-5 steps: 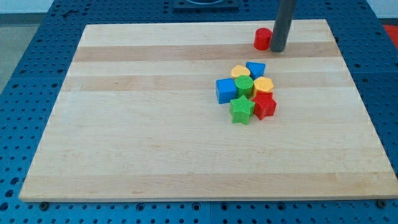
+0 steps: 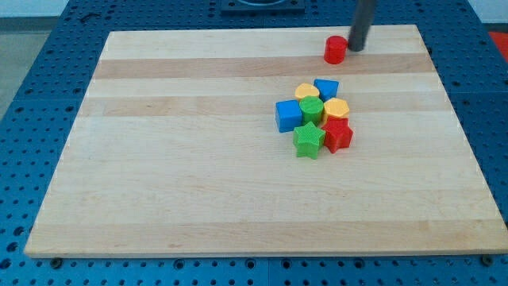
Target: Move the red circle towards the center left
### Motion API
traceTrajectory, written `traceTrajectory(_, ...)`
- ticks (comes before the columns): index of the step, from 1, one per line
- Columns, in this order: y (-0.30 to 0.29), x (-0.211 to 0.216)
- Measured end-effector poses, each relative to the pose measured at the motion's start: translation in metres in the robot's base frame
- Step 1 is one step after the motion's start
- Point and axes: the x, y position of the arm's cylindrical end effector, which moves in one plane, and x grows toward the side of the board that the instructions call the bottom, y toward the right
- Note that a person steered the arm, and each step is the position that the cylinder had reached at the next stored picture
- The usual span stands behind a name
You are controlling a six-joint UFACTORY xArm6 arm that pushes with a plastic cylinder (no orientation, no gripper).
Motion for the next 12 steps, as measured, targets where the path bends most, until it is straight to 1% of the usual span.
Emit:
traceTrajectory(1, -0.026, 0.009)
traceTrajectory(2, -0.027, 0.008)
traceTrajectory(3, -0.045, 0.016)
traceTrajectory(4, -0.047, 0.016)
traceTrajectory(6, -0.055, 0.04)
traceTrajectory(7, -0.061, 0.039)
traceTrajectory(8, -0.084, 0.035)
traceTrajectory(9, -0.141, 0.031)
traceTrajectory(10, -0.218, 0.044)
traceTrajectory(11, -0.288, 0.071)
traceTrajectory(12, -0.33, 0.082)
